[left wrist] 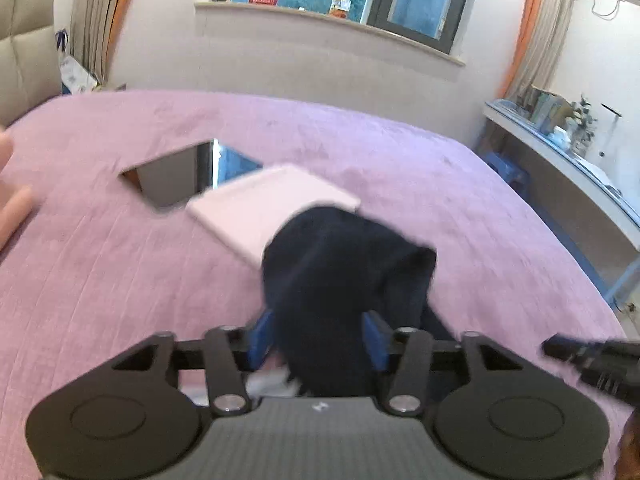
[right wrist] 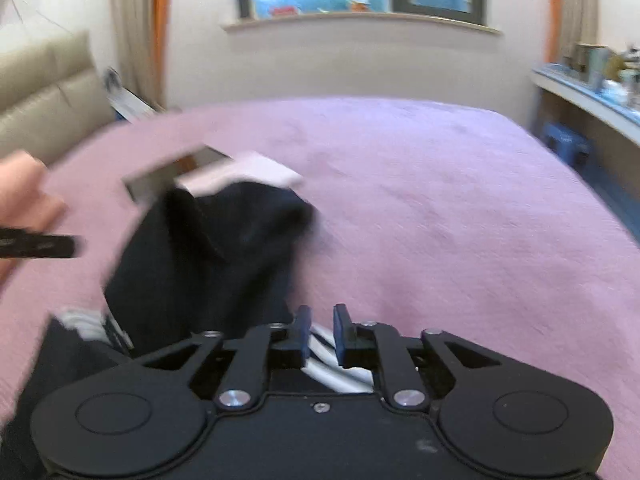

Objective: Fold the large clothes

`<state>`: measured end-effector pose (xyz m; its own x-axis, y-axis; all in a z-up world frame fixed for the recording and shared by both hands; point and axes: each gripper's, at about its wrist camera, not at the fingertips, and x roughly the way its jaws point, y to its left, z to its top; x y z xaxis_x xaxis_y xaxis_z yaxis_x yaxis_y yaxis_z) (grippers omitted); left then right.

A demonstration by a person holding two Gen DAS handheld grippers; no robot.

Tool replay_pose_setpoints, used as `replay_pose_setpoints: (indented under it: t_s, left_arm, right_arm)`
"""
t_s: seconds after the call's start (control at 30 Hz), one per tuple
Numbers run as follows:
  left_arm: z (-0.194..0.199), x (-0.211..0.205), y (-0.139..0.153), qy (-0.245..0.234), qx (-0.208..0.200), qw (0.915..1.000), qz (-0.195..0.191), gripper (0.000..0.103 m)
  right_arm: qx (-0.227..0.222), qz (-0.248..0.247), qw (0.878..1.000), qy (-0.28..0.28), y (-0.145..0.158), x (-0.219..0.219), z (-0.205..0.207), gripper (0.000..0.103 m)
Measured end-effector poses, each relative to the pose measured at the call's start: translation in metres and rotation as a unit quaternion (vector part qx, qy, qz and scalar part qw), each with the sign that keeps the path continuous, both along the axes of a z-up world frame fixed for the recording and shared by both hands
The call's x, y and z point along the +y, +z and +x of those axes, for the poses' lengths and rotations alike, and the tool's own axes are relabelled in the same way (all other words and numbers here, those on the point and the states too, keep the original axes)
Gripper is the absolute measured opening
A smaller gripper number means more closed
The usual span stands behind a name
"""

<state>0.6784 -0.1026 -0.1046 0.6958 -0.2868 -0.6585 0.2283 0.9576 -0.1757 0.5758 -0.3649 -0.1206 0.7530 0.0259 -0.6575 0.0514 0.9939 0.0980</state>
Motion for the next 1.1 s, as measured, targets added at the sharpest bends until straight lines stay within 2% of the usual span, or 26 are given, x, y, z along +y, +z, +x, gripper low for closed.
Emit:
replay_pose_setpoints:
  t_s: [0.03, 0.1, 0.17, 0.23, 0.3, 0.33, 0.37, 0.43, 0.47, 0.53, 0.57, 0.67, 0.77, 0.83, 0.87, 0.9, 0.97, 1.0, 1.03, 1.1]
  left_arm:
    - [0.016, -0.01, 0.0, 0.005, 0.002, 1.0, -0.004, 0.063]
    - [0.044, -0.026, -0.005, 0.003, 0.016, 0.9997, -0.018, 0.064]
    - [0.068, -0.042, -0.016, 0.02, 0.034, 0.9992, 0.006, 0.064]
    - [0.091, -0.055, -0.032, 0.04, 0.066, 0.9953, 0.058, 0.062]
    - [0.104, -0.06, -0.048, 0.037, 0.086, 0.9934, 0.066, 0.059]
    - [0.106, -0.058, -0.053, 0.038, 0.092, 0.9929, 0.066, 0.05]
    - [0.106, -0.056, -0.057, 0.037, 0.094, 0.9928, 0.064, 0.037]
    - [0.104, -0.043, -0.061, 0.038, 0.089, 0.9936, 0.059, 0.022]
    - [0.099, -0.033, -0.061, 0.041, 0.089, 0.9939, 0.049, 0.019]
    - [0.094, -0.005, -0.058, 0.043, 0.079, 0.996, -0.002, 0.018]
    - [0.091, 0.009, -0.055, 0.037, 0.064, 0.9967, -0.035, 0.018]
    - [0.087, 0.039, -0.042, 0.016, 0.019, 0.9949, -0.098, 0.018]
    - [0.084, 0.053, -0.037, -0.005, 0.004, 0.9933, -0.115, 0.018]
    - [0.089, 0.064, -0.05, 0.005, 0.022, 0.9921, -0.123, 0.022]
    - [0.095, 0.07, -0.062, 0.021, 0.045, 0.9913, -0.122, 0.022]
    - [0.101, 0.078, -0.078, 0.05, 0.075, 0.9894, -0.114, 0.023]
    - [0.103, 0.095, -0.107, 0.087, 0.126, 0.979, -0.134, 0.023]
    - [0.1, 0.102, -0.115, 0.099, 0.14, 0.9745, -0.145, 0.023]
    - [0.094, 0.106, -0.116, 0.098, 0.139, 0.9739, -0.151, 0.023]
    - [0.087, 0.101, -0.108, 0.084, 0.116, 0.9815, -0.127, 0.026]
  right_arm:
    - [0.003, 0.014, 1.0, 0.005, -0.005, 0.001, 0.016, 0.021]
    - [0.018, 0.039, 0.999, 0.007, -0.015, 0.003, 0.05, 0.026]
    - [0.036, 0.059, 0.998, 0.009, -0.025, 0.004, 0.079, 0.042]
    - [0.056, 0.081, 0.995, 0.0, -0.033, 0.007, 0.102, 0.055]
    - [0.074, 0.109, 0.991, -0.006, -0.042, 0.008, 0.12, 0.058]
    - [0.083, 0.118, 0.989, -0.011, -0.047, 0.01, 0.129, 0.066]
    - [0.094, 0.119, 0.988, -0.018, -0.05, 0.013, 0.134, 0.068]
    - [0.117, 0.108, 0.986, -0.043, -0.062, 0.019, 0.145, 0.068]
    - [0.133, 0.1, 0.984, -0.056, -0.069, 0.022, 0.151, 0.051]
    - [0.142, 0.11, 0.982, -0.052, -0.077, 0.025, 0.155, 0.015]
    - [0.14, 0.097, 0.984, -0.047, -0.076, 0.027, 0.155, 0.015]
    - [0.085, 0.049, 0.994, -0.043, -0.055, 0.023, 0.138, 0.013]
    - [0.014, 0.066, 0.996, -0.06, -0.02, -0.003, 0.096, 0.012]
    - [-0.009, 0.076, 0.995, -0.062, -0.013, -0.014, 0.071, 0.013]
    - [0.004, 0.079, 0.994, -0.073, -0.018, -0.019, 0.065, 0.013]
    - [0.037, 0.082, 0.991, -0.095, -0.031, -0.026, 0.062, 0.014]
    - [0.13, 0.104, 0.978, -0.128, -0.069, -0.044, 0.065, 0.019]
    - [0.154, 0.137, 0.969, -0.133, -0.081, -0.055, 0.062, 0.02]
    - [0.144, 0.168, 0.966, -0.136, -0.08, -0.064, 0.056, 0.021]
    - [0.115, 0.178, 0.969, -0.128, -0.063, -0.073, 0.049, 0.03]
